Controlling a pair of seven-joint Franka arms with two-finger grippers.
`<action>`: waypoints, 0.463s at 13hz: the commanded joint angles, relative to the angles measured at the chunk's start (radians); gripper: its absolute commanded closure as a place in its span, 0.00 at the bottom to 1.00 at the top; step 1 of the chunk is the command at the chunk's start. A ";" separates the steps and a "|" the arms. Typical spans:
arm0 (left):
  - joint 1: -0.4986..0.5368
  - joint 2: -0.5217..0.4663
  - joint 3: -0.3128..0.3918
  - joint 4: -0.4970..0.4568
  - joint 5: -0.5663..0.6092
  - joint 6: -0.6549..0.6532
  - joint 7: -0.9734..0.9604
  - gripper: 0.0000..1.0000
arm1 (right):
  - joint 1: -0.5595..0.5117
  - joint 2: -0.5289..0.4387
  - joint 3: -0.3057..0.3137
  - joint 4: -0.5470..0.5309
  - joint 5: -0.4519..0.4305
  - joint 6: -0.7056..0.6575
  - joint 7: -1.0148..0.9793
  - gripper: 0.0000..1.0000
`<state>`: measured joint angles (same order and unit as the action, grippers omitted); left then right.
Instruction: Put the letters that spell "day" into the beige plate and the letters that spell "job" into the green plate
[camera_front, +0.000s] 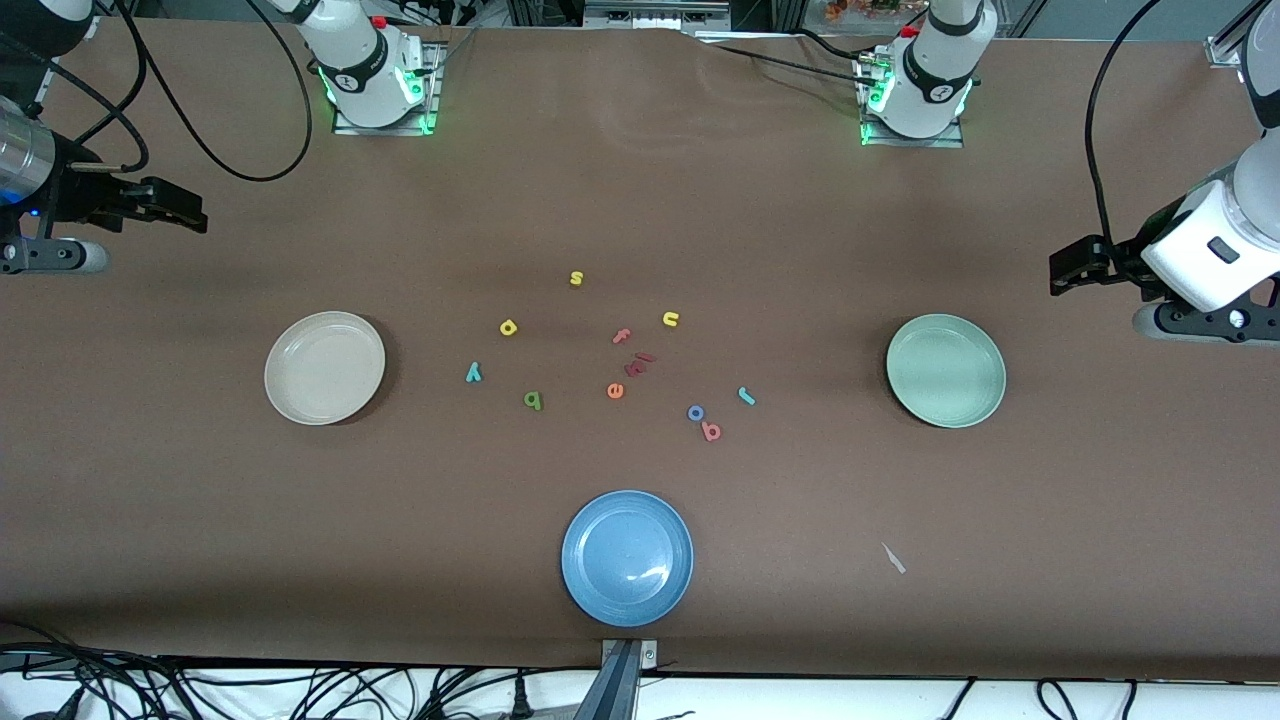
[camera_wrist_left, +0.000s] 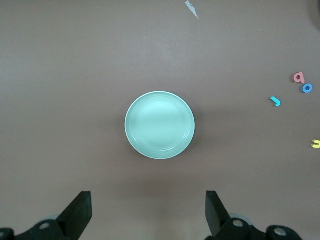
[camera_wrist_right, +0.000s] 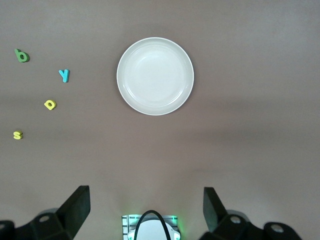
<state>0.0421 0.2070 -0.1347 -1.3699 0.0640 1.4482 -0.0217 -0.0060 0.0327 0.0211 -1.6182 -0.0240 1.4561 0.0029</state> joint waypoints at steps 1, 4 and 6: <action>0.004 -0.008 0.001 0.003 -0.032 -0.011 0.003 0.00 | -0.006 0.013 0.003 0.032 0.016 -0.026 0.003 0.00; 0.008 -0.008 0.001 0.003 -0.032 -0.011 0.003 0.00 | -0.006 0.013 0.003 0.034 0.013 -0.026 -0.009 0.00; 0.010 -0.008 0.003 0.003 -0.033 -0.011 0.005 0.00 | -0.006 0.013 0.003 0.032 0.015 -0.026 -0.009 0.00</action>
<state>0.0446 0.2070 -0.1342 -1.3699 0.0640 1.4482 -0.0217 -0.0060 0.0328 0.0211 -1.6182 -0.0240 1.4558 0.0029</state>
